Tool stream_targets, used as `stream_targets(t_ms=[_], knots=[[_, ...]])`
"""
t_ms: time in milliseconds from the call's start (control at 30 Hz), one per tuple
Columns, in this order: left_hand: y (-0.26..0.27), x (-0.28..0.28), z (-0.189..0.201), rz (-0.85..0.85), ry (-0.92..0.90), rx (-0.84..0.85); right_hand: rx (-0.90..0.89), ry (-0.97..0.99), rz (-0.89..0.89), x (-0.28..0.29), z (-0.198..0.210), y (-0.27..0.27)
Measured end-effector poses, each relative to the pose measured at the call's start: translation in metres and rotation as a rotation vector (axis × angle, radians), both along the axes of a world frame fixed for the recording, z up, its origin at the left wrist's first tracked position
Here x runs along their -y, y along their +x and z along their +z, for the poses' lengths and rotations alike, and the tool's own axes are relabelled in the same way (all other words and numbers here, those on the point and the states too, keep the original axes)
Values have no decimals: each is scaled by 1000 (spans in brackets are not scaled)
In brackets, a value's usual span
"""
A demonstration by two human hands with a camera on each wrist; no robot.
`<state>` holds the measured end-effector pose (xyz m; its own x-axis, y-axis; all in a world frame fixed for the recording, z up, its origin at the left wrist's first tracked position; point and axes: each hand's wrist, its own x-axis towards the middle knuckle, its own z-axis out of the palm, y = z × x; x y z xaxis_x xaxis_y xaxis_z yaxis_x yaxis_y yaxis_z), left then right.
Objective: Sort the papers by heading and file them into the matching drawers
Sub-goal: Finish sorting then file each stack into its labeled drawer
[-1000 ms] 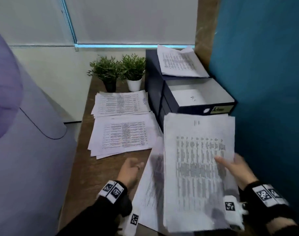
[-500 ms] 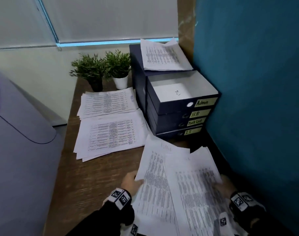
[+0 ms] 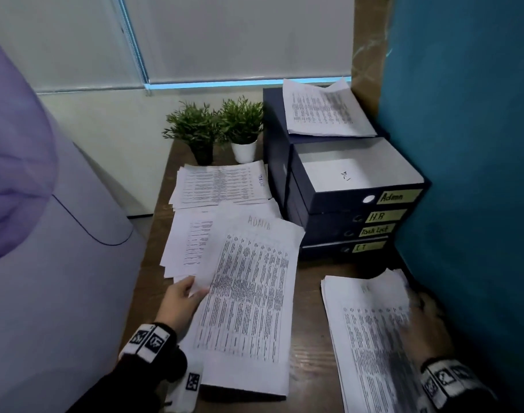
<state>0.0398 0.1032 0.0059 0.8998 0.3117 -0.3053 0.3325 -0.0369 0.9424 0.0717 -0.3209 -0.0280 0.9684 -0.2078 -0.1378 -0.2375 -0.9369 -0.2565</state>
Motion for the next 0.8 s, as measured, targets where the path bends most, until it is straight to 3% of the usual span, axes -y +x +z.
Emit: stream_targets(t_ms=[67, 133, 267, 400, 500, 633, 800], knots=[[4, -5, 15, 23, -42, 50, 183, 23, 182, -18, 13, 4], [8, -7, 30, 46, -78, 95, 218, 182, 261, -44, 32, 10], [14, -8, 62, 52, -111, 173, -65, 557, 364, -105, 84, 10], [21, -4, 89, 4, -124, 215, -391, 1056, 306, -150, 120, 1], [28, -1, 104, -9, -165, 232, -533, 1227, 293, -162, 135, 0], [39, -1, 126, -97, -222, 227, -421, 1311, 338, -154, 156, 23], [60, 13, 163, -485, -252, 127, -177, 1374, 258, -134, 205, 92]])
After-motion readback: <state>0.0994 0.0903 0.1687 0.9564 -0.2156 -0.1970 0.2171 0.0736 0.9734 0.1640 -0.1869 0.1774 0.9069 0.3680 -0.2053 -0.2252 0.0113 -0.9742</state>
